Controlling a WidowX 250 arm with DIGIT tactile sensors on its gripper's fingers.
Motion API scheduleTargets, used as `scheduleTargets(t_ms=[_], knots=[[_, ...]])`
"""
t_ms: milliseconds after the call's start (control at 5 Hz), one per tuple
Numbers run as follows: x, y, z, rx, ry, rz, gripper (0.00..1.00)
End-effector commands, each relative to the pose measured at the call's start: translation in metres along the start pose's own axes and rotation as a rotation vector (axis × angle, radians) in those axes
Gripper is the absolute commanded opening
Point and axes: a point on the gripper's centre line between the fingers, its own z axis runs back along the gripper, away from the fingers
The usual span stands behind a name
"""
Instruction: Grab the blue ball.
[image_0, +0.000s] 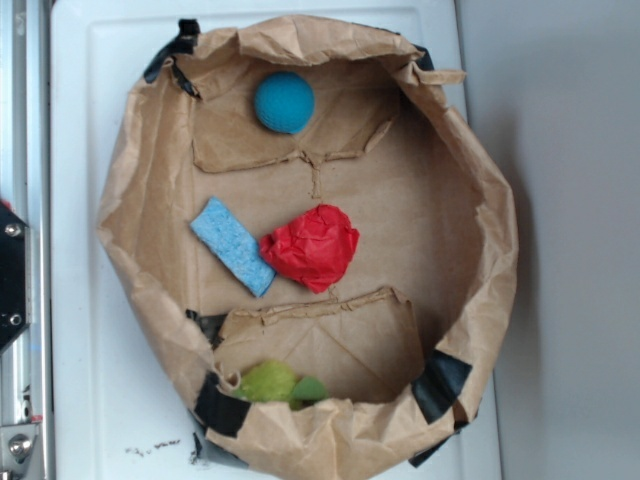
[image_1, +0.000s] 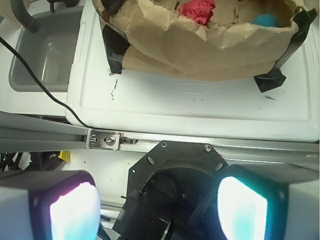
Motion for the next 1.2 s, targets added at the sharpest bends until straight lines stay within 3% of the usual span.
scheduleTargets(t_ms=[0, 400, 600, 800, 1000], knots=[[0.011, 0.003, 0.0, -0.067, -0.005, 0.015, 1.0], [0.097, 0.007, -0.02, -0.081, 0.001, 0.107, 1.0], [0.146, 0.007, -0.036, -0.051, 0.023, 0.076, 1.0], [0.192, -0.001, -0.061, -0.083, 0.055, -0.058, 1.0], [0.233, 0.0, -0.078, -0.225, 0.173, -0.269, 1.0]])
